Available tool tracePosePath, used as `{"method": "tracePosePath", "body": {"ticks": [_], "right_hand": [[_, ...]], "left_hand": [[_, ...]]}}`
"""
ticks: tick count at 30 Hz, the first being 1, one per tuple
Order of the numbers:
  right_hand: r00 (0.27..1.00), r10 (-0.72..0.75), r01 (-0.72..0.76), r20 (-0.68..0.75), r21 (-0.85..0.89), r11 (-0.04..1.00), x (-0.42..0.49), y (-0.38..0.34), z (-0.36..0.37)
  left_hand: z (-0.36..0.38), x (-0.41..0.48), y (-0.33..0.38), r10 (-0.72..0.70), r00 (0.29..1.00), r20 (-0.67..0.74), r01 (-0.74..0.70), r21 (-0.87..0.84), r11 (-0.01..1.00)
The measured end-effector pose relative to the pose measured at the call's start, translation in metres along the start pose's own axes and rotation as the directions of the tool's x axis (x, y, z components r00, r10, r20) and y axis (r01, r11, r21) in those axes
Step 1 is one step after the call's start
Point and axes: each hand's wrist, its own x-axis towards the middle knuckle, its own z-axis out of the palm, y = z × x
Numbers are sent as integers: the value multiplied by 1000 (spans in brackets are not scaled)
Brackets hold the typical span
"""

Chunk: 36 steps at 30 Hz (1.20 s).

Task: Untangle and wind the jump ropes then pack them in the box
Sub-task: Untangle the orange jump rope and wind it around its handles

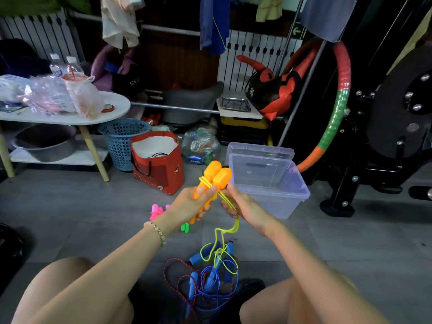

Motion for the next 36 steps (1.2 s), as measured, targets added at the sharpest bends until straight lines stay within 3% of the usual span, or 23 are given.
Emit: {"method": "tracePosePath", "body": {"ticks": [3, 9, 12, 14, 17, 21, 23, 28, 31, 36], "right_hand": [[995, -64, 57, -77, -90, 994, 2, 9, 8], [998, -55, 41, -38, -296, 954, -19, 42, 5], [999, -34, 18, -37, -359, 933, -29, 42, -4], [991, -115, 79, -61, -419, 904, -31, 29, -9], [964, -239, 158, -116, -474, 867, -29, -2, -18], [944, -327, 228, -42, -635, 739, -23, -29, -27], [950, -310, 223, -24, -644, 732, -18, -31, -25], [946, -321, 242, -45, -562, 791, -4, -39, -15], [963, -258, 209, -71, -403, 891, 1, -46, -19], [990, -129, 109, -62, -254, 961, 0, -49, -26]], "left_hand": [[5, 4, -3, 33, 998, -59, -36, -50, 998], [-12, 12, -4, 16, 970, -241, -69, -215, 974], [-18, 15, -9, 43, 959, -279, -82, -131, 988], [-22, 16, -14, 133, 952, -277, -135, 11, 991], [-32, 15, -18, 217, 973, -76, -184, 309, 933], [-34, 10, -9, 147, 972, 183, -235, 751, 617], [-31, 7, 1, 107, 953, 283, -300, 831, 469], [-10, -6, 23, 88, 895, 438, -446, 860, 247], [-4, -10, 32, 161, 886, 435, -463, 848, 258], [-12, -8, 33, 220, 880, 421, -474, 814, 335]]}}
